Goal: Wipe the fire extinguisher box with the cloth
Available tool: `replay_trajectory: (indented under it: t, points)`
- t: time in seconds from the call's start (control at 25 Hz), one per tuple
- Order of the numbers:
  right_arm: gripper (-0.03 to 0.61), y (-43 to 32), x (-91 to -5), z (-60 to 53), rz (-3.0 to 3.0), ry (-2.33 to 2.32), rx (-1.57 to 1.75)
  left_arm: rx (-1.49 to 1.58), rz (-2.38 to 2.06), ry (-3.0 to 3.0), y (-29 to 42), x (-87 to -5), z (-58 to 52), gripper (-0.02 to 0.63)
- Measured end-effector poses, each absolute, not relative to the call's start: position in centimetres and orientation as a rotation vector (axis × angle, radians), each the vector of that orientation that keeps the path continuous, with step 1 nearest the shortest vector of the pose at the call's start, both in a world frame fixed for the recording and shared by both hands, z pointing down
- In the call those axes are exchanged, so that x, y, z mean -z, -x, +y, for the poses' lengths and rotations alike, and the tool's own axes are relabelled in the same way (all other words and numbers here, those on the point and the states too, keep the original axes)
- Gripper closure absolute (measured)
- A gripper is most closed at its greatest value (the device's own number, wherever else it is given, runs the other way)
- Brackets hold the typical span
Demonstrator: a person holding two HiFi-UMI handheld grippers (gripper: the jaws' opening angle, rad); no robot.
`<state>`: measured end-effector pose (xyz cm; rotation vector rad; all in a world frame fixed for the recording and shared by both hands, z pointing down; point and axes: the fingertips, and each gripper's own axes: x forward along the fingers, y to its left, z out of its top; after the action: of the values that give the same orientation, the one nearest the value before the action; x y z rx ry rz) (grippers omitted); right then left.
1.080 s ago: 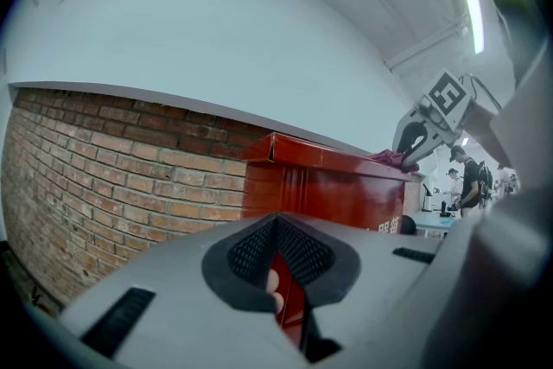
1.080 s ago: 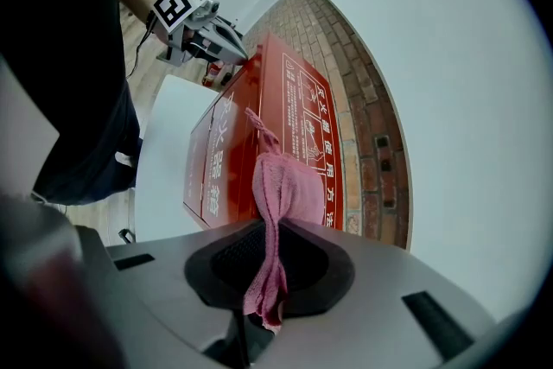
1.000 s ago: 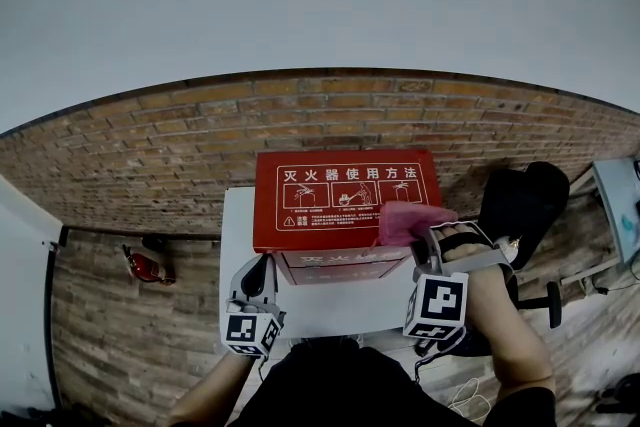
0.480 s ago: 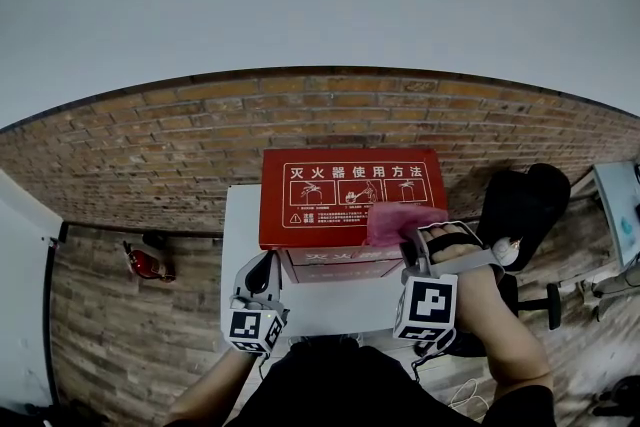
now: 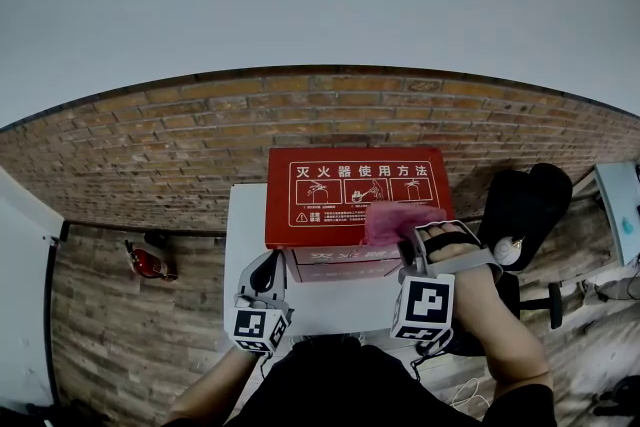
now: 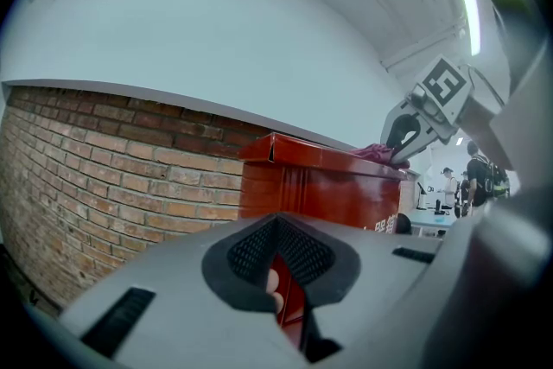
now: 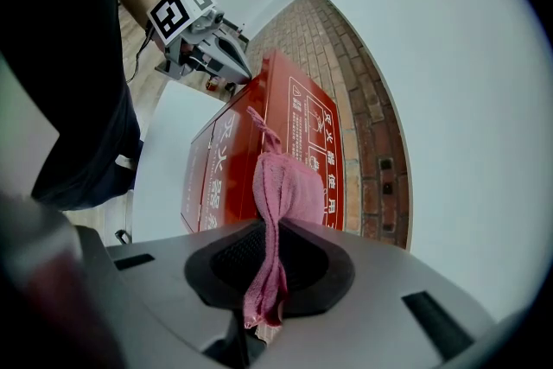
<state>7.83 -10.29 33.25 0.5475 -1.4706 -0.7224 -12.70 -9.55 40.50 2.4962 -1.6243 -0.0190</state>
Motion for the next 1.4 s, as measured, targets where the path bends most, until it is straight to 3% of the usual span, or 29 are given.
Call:
replay_trajectory:
  t: [1.4]
  points:
    - [0.526, -2.8, -33.1, -10.5, -1.486, -0.512, 0.790, 0.016, -1.581, -2.524, 12.7, -40.5, -9.5, 0.597]
